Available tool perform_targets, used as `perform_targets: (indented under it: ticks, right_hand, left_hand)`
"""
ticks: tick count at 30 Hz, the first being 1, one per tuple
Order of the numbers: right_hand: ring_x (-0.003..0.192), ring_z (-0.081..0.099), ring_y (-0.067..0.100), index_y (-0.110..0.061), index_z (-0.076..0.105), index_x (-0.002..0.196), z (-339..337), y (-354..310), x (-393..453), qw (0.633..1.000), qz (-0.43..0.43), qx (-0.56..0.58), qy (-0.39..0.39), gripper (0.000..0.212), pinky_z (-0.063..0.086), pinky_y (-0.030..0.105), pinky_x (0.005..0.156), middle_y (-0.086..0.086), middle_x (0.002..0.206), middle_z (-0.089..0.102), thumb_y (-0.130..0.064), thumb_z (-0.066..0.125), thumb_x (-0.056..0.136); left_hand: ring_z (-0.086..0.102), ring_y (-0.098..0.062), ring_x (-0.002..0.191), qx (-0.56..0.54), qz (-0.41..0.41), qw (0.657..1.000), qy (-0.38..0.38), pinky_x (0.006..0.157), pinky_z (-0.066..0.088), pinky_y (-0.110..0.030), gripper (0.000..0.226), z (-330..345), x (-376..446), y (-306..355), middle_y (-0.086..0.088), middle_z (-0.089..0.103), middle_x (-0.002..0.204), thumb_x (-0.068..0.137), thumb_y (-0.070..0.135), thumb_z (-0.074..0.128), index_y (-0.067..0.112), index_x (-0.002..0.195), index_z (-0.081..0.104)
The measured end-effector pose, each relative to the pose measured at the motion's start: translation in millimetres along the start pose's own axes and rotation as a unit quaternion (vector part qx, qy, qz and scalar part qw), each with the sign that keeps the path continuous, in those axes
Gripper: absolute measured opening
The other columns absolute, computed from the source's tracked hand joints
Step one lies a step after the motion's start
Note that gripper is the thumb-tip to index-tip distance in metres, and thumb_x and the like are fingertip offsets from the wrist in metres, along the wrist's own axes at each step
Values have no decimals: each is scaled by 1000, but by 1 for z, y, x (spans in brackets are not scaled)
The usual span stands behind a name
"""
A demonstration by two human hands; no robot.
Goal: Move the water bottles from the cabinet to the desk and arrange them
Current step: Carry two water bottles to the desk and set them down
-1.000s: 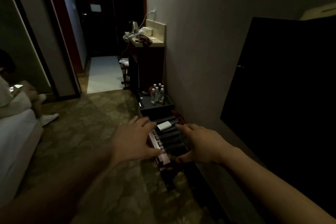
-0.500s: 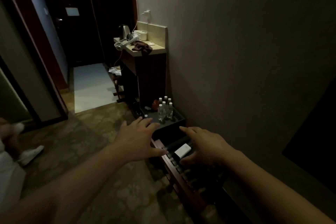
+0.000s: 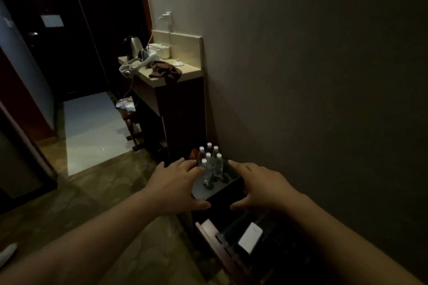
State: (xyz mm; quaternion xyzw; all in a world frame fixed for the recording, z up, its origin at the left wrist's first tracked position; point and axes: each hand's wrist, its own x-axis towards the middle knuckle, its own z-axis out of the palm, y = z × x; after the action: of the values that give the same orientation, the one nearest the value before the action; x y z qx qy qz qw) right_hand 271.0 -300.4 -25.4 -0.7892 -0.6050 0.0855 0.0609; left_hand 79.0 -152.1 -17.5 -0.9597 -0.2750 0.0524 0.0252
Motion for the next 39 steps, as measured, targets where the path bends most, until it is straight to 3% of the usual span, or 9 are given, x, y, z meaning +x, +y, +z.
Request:
perform_targets:
  ticks: [10,15,22,30,35,39]
  right_hand:
    - [138,39,24,-43,3,155,-20,20,233,1000,25,-7,-8,114,44,41,105,-1,157,31,-71,70,67]
    - [151,14,28,-45,-1,154,-7,31,310,997,61,-21,-32,112,27,48,119,0,166,12,-72,68,70]
    - [153,-4,29,-46,-8,154,30,31,410,985,160,-8,-60,114,9,56,122,-2,166,-8,-76,64,70]
    - [153,7,24,-45,-3,155,87,9,498,931,349,98,-38,112,20,47,120,-4,167,-3,-80,60,70]
    - [150,18,22,-42,3,156,126,5,514,894,413,158,-71,110,31,38,114,-3,167,3,-74,66,72]
    - [148,21,24,-41,3,156,166,15,522,870,449,191,-76,111,35,40,112,-3,166,7,-74,67,71]
  left_hand:
    - [-1,-23,152,14,10,1000,12,118,6,-63,102,-9,184,-146,6,9,165,70,88,45,40,153,11]
    - [-4,-23,152,11,38,999,15,118,6,-63,103,21,261,-204,6,7,165,70,88,43,39,154,10]
    - [-4,-22,152,-18,115,993,5,120,6,-60,105,64,391,-279,7,6,165,69,89,43,38,154,10]
    - [1,-26,152,-30,217,975,-17,120,13,-56,108,100,510,-349,7,7,165,68,91,43,34,155,11]
    - [8,-29,152,-52,253,965,-41,119,17,-54,115,142,553,-354,3,10,165,65,91,47,29,156,13]
    - [14,-26,151,-75,275,956,-69,119,21,-51,116,193,578,-346,2,16,164,66,88,51,24,156,16]
